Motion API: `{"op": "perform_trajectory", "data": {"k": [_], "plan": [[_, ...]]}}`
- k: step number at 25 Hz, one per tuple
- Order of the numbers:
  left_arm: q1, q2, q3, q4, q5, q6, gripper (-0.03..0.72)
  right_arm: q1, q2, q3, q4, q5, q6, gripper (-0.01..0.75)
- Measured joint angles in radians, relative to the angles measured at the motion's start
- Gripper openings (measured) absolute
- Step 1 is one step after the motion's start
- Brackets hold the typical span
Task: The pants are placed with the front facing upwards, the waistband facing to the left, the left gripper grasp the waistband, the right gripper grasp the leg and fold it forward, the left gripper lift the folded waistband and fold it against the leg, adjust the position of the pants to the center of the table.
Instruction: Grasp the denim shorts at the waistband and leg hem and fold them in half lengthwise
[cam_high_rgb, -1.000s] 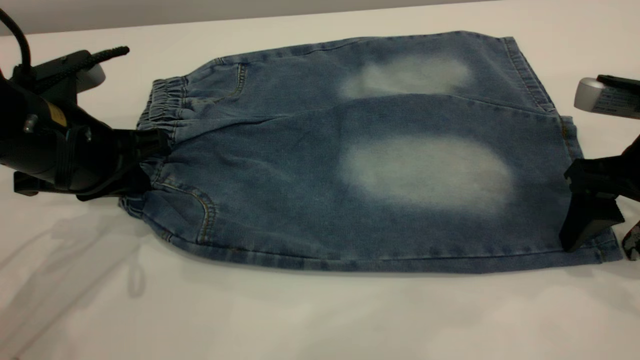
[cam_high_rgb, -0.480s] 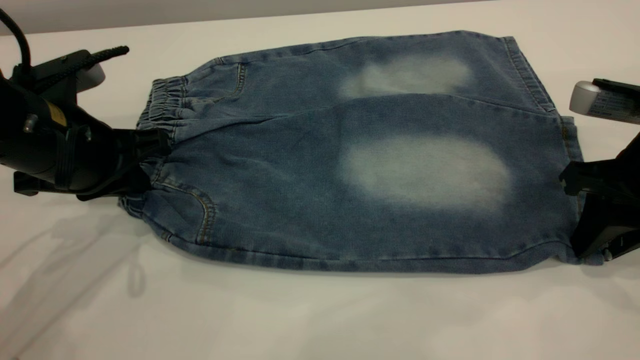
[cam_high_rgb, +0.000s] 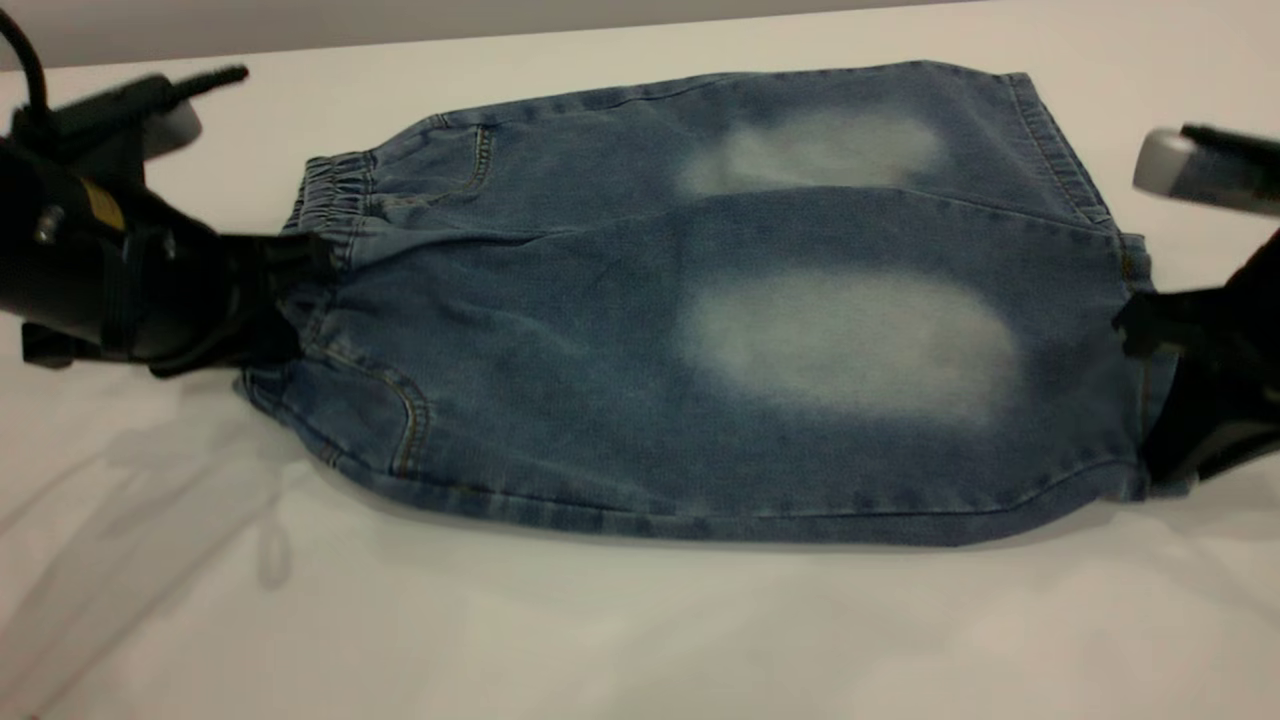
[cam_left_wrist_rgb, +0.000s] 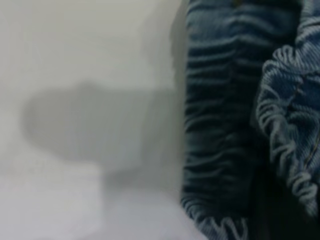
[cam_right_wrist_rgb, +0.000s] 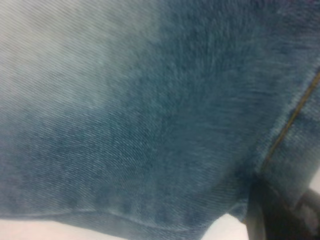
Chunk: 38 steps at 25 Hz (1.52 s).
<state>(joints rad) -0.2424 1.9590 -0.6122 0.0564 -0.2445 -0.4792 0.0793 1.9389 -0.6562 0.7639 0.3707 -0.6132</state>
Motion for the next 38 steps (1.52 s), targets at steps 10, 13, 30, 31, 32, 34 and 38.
{"op": "perform_trajectory", "data": {"k": [10,13,30,31,32,34,38], "plan": [[0.0,-0.051,0.0,0.001,0.026,0.0,0.057,0.0,-0.209,0.0,-0.004,0.039,0.0,0.015],[0.0,-0.075,0.0,0.002,0.026,0.0,0.057,0.0,-0.265,-0.008,-0.004,0.039,0.001,0.015],[-0.001,-0.149,-0.087,0.147,-0.043,-0.096,0.057,0.0,-0.282,-0.192,-0.012,0.081,0.0,0.015],[-0.001,-0.149,-0.099,0.174,-0.044,-0.12,0.057,0.0,-0.282,-0.199,-0.012,0.076,0.0,0.015],[-0.001,-0.148,-0.111,0.202,-0.045,-0.144,0.057,-0.001,-0.282,-0.205,-0.013,0.071,0.0,0.015],[-0.001,-0.148,-0.132,0.252,-0.049,-0.19,0.057,-0.001,-0.282,-0.222,-0.024,0.067,0.0,0.015],[-0.001,-0.148,-0.176,0.334,-0.052,-0.271,0.057,-0.001,-0.282,-0.264,-0.028,0.054,0.001,0.015]]}}
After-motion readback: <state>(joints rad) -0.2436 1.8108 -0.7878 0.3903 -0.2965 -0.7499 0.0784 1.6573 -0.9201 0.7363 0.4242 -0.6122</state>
